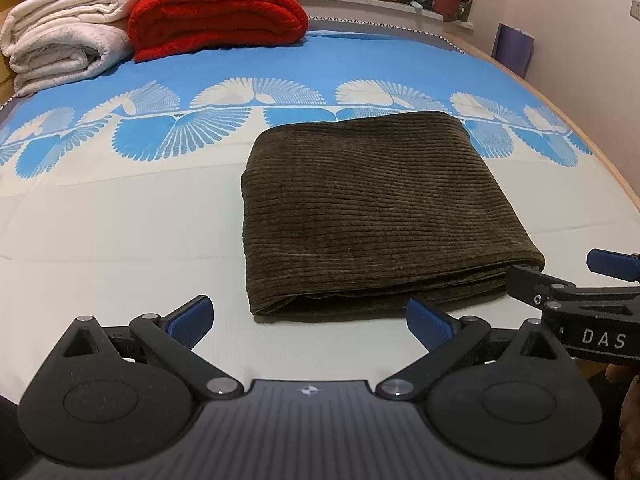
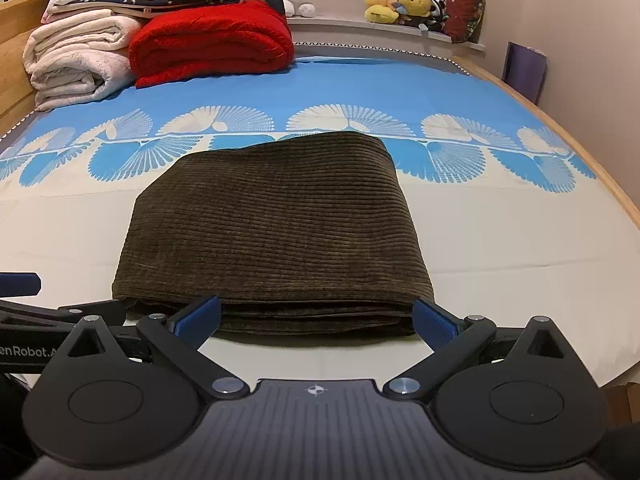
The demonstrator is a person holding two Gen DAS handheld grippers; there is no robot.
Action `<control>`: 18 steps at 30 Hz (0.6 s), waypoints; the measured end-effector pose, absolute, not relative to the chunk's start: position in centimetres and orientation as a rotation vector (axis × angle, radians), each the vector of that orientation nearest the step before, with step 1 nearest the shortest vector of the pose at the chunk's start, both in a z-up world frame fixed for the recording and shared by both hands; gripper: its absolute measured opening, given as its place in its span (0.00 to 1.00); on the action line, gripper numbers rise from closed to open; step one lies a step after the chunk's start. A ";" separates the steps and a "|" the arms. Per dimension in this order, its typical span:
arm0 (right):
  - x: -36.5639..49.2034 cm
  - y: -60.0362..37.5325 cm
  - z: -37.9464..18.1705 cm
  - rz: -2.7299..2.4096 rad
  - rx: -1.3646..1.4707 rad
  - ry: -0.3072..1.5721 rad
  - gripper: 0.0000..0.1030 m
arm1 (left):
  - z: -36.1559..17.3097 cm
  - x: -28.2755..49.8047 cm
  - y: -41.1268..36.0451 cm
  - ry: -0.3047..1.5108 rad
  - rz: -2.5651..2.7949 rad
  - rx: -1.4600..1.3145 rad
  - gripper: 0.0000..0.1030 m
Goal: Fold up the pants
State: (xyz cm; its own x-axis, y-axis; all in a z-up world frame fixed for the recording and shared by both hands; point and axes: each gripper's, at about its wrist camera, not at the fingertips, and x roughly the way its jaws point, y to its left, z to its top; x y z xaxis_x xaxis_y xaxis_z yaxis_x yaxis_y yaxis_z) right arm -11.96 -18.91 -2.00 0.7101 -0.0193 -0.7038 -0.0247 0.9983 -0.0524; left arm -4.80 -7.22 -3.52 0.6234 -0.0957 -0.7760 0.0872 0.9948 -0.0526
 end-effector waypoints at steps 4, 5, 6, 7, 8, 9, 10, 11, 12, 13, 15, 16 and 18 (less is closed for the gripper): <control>-12.0 -18.7 -2.1 0.005 -0.065 0.782 0.98 | -3.5 -4.9 -7.1 0.894 -0.105 -0.013 1.00; -12.0 -18.7 -2.1 0.006 -0.066 0.782 0.98 | -3.5 -4.8 -7.0 0.895 -0.105 -0.014 1.00; -12.1 -18.6 -2.1 0.006 -0.066 0.782 0.98 | -3.5 -4.8 -7.0 0.894 -0.105 -0.014 1.00; -12.1 -18.6 -2.0 0.007 -0.066 0.781 0.98 | -3.5 -4.8 -7.0 0.894 -0.106 -0.014 1.00; -12.1 -18.5 -2.0 0.007 -0.066 0.780 0.98 | -3.5 -4.8 -7.0 0.894 -0.105 -0.014 1.00; -12.1 -18.6 -2.1 0.008 -0.067 0.779 0.98 | -3.5 -4.8 -7.0 0.895 -0.105 -0.016 1.00; -12.1 -18.5 -2.1 0.007 -0.066 0.779 0.98 | -3.5 -4.8 -7.0 0.895 -0.104 -0.017 1.00; -12.1 -18.6 -2.1 0.007 -0.065 0.779 0.98 | -3.5 -4.8 -7.0 0.895 -0.106 -0.016 1.00; -12.1 -18.6 -2.1 0.008 -0.066 0.780 0.98 | -3.5 -4.8 -7.0 0.895 -0.107 -0.015 1.00; -12.1 -18.5 -2.1 0.006 -0.067 0.779 0.98 | -3.4 -4.8 -7.0 0.895 -0.108 -0.014 1.00; -12.1 -18.6 -2.1 0.005 -0.068 0.782 0.98 | -3.4 -4.8 -7.0 0.894 -0.109 -0.014 1.00; -12.1 -18.6 -2.1 0.003 -0.068 0.783 0.98 | -3.4 -4.8 -7.0 0.895 -0.109 -0.015 1.00; -12.1 -18.6 -2.1 0.002 -0.066 0.783 0.98 | -3.4 -4.8 -7.0 0.894 -0.110 -0.017 1.00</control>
